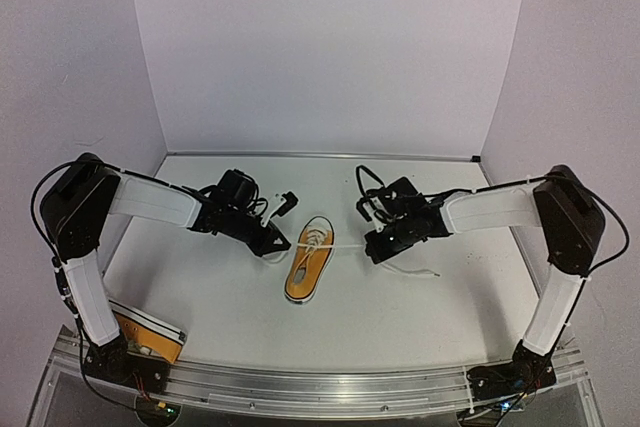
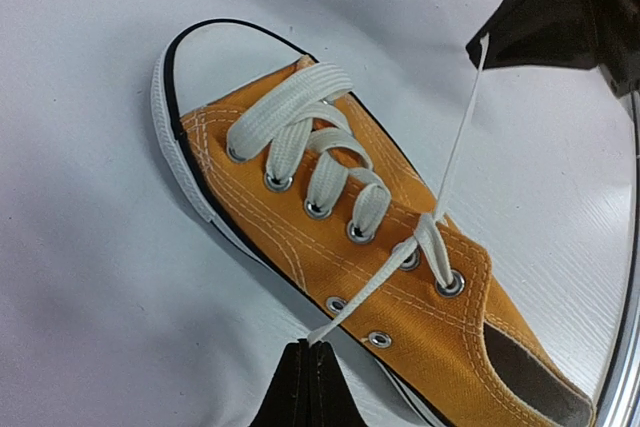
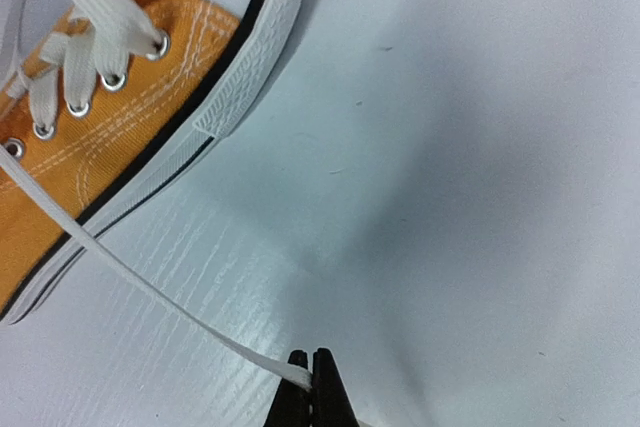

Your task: Tie the shoes

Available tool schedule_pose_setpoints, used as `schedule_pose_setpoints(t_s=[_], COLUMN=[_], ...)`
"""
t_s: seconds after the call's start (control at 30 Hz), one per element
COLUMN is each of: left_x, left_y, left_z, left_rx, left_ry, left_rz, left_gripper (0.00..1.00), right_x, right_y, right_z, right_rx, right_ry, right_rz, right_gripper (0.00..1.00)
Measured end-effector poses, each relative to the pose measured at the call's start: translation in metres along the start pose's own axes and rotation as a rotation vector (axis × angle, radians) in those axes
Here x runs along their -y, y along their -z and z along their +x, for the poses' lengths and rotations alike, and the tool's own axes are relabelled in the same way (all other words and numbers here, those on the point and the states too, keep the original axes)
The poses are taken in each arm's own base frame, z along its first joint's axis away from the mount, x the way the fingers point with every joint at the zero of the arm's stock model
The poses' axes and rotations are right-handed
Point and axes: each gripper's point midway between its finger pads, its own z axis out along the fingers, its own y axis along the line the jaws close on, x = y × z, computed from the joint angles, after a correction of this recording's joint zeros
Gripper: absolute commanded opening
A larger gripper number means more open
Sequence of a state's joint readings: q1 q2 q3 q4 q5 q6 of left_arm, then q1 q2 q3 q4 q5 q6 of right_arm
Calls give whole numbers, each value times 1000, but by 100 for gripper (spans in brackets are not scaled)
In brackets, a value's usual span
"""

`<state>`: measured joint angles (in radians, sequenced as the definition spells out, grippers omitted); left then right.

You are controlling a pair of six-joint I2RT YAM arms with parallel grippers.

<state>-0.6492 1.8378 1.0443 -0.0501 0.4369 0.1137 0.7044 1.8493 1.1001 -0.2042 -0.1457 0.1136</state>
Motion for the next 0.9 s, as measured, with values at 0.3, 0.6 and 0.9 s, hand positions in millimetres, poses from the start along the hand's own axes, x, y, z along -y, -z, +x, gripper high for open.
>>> schedule_pose_setpoints(t_s=[0.3, 0.6, 0.9], left_x=[18, 3, -10], left_y=[-4, -2, -16], left_z=[0, 23, 46], left_rx=[-6, -101, -200], left_ry=[-7, 12, 26], left_rz=[54, 0, -12], left_gripper=[5, 34, 0], right_x=[9, 1, 0], right_y=[3, -2, -2], right_z=[1, 12, 13], right_rx=[-24, -71, -74], right_ry=[-51, -56, -58], right_rz=[-60, -121, -132], right_gripper=[0, 0, 0])
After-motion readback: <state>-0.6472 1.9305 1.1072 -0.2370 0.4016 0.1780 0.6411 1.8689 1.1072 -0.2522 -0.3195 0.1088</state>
